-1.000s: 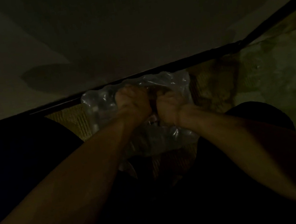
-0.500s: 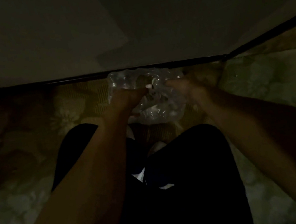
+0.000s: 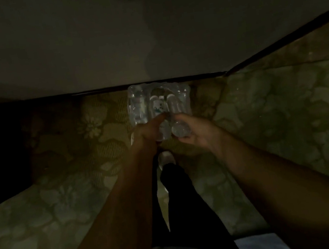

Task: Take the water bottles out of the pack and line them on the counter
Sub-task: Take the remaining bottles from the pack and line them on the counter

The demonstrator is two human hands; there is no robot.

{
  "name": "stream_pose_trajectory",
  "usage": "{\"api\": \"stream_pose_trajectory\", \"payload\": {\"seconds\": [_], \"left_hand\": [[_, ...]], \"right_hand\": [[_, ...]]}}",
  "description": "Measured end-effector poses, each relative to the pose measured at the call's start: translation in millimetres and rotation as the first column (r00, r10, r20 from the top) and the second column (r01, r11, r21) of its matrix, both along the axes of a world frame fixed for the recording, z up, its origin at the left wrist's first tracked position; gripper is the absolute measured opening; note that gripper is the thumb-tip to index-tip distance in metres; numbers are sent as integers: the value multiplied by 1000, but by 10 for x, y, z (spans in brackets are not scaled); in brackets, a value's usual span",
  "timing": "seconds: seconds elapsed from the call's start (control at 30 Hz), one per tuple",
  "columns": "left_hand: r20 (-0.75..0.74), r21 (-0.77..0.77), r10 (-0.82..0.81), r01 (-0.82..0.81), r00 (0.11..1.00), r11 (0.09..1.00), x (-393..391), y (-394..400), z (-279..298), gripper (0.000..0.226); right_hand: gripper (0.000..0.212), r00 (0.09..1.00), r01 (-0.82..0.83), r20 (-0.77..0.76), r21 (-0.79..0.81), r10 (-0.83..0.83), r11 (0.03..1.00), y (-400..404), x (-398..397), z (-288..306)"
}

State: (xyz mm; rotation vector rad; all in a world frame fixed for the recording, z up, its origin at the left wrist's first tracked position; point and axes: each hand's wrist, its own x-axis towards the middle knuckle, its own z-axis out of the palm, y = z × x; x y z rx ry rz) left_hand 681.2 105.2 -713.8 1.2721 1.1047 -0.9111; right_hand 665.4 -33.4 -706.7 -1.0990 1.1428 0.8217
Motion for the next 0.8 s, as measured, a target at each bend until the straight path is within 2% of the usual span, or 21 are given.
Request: {"api": "stream_pose_trajectory", "payload": {"seconds": [0.03,0.13,0.23,0.37,0.43,0.5,0.63,0.73,0.8], "left_hand": [[13,-3,20,-20,1000,1000,-14,-11,49,77],[58,-57,64,-61,996,997,-102,-34,197,53],[83,-189,98,-81,992,979,-152,17,373,51],[113,-375,201,-145,973,916,-274,122,743,45],[178,-409,182,-96,967,908,-263,129,967,37],[270,-382,155,-42,950,923,-185,142,1180,33],[406,-287,131,-9,904,958,-75,179,1679,51],[489,-228,118,-4,864,974,-108,266,2012,39],[544,-195,123,-17,830,981,-164,360,2213,38]], "right_hand": [[35,1000,-3,8,-4,3,1000,18,-36,67],[16,999,12,37,14,-13,1000,-17,-120,238],[20,994,-10,106,108,-1,994,-123,-184,430],[38,976,5,208,250,-59,968,-239,-349,816],[38,961,-1,262,334,-92,942,-266,-336,1023],[38,944,-54,325,317,-55,947,-237,-243,1236],[48,914,-20,401,179,-54,984,-53,-60,1583],[70,859,-56,512,160,-34,985,124,53,1850],[71,806,-79,591,184,-46,980,226,113,2060]]}}
